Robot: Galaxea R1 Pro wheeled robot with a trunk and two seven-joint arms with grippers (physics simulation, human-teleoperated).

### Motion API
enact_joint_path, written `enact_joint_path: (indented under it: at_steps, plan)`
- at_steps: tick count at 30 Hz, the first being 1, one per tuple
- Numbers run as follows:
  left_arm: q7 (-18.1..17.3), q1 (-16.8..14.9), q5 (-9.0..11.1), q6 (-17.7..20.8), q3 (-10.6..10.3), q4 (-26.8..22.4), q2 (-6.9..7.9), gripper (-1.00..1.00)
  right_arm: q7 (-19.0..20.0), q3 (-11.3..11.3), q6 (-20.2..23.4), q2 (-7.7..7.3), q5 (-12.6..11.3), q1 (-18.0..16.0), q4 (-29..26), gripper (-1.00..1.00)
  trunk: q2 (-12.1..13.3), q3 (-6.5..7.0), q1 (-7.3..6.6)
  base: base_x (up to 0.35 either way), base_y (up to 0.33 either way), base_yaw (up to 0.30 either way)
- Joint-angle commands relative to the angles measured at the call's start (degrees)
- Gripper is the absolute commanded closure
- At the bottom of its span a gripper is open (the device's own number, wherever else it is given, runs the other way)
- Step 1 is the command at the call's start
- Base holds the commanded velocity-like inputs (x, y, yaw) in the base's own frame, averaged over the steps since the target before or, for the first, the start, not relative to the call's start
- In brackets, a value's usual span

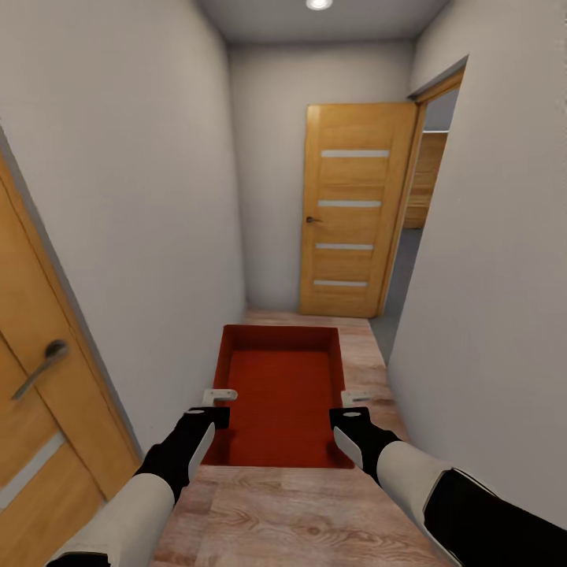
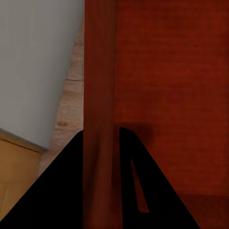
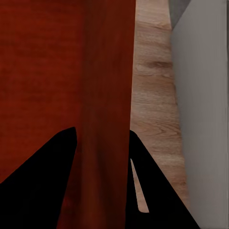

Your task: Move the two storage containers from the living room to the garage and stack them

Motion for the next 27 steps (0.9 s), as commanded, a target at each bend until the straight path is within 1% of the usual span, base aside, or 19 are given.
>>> enact_joint_path:
  at_steps: [1,3,6,27]
  plan:
    - [0.0,0.0,-0.1,0.9,0.2,0.0,-0.93,1.0,-0.1,2.9,-2.7,0.05,1.4,-0.1,-1.8,1.0,-0.1,-0.13,0.07,0.322,0.0,-0.215]
    - [0.0,0.0,-0.1,0.9,0.2,0.0,-0.92,1.0,-0.1,2.9,-2.7,0.07,1.4,-0.1,-1.8,1.0,-0.1,-0.13,0.07,0.322,0.0,-0.22]
    - [0.0,0.0,-0.1,0.9,0.1,0.0,-0.92,1.0,-0.1,2.9,-2.7,0.07,1.4,-0.1,-1.8,1.0,-0.1,-0.13,0.07,0.322,0.0,-0.085]
    - [0.0,0.0,-0.1,0.9,0.1,0.0,-0.92,1.0,-0.1,2.9,-2.7,0.01,1.4,-0.1,-1.8,1.0,-0.1,-0.13,0.07,0.322,0.0,-0.002]
